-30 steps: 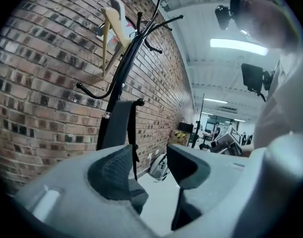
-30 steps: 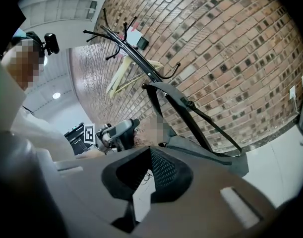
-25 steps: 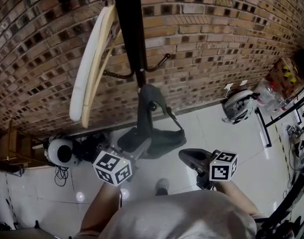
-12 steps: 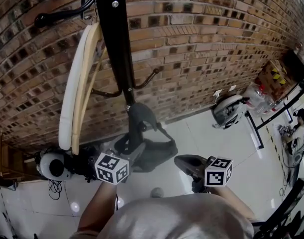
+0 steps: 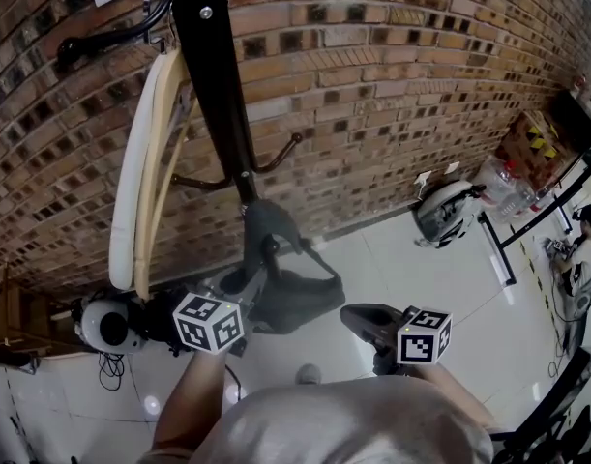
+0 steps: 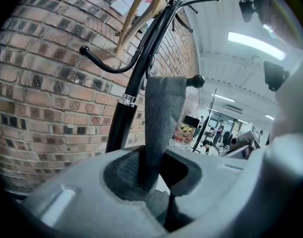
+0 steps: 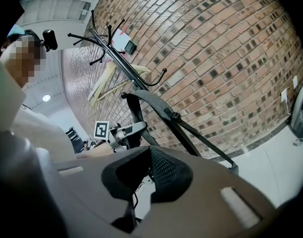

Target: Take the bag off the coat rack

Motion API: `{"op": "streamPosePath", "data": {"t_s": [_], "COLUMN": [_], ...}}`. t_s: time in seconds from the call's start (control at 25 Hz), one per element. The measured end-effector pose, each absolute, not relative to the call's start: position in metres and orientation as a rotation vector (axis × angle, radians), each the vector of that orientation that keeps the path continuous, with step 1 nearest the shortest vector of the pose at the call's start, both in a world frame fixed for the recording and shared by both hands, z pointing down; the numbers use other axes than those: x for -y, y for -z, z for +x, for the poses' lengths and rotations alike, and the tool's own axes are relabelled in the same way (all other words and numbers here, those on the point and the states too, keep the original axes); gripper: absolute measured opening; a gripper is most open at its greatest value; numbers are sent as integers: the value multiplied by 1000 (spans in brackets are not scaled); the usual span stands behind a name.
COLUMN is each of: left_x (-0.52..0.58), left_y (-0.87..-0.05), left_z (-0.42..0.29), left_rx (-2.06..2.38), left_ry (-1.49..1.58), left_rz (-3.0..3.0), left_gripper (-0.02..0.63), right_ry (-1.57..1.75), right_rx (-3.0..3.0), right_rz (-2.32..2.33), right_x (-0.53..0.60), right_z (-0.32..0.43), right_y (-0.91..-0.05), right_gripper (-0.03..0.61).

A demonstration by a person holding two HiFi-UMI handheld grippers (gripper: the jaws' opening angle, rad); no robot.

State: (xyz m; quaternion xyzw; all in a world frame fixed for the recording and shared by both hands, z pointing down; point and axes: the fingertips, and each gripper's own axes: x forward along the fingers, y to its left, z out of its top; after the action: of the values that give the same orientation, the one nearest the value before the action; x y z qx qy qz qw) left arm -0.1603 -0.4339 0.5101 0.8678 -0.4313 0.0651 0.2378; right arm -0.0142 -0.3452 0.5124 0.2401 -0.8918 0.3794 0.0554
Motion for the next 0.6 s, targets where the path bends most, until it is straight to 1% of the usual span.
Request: {"op": "streamPosePath", "data": {"t_s": [0.2, 0.36, 0.6], "left_x": [430, 423, 372], "left_y": [-493, -454, -422], "left_z": [-158, -154, -150], "left_rx": [1171, 1186, 1219], "left_ry": [-119, -52, -29], "left_rz": [2364, 2422, 2500], "left_gripper": [52, 52, 52], "right_ry": [-1122, -1115, -1083], "right_rx": [2720, 2732, 2761], "right_rz": [742, 758, 693], "right_x": [339, 333, 289], "right_z": [-9, -4, -9], "right_y": [-505, -502, -499], "right_gripper": [-2, -2, -2]}}
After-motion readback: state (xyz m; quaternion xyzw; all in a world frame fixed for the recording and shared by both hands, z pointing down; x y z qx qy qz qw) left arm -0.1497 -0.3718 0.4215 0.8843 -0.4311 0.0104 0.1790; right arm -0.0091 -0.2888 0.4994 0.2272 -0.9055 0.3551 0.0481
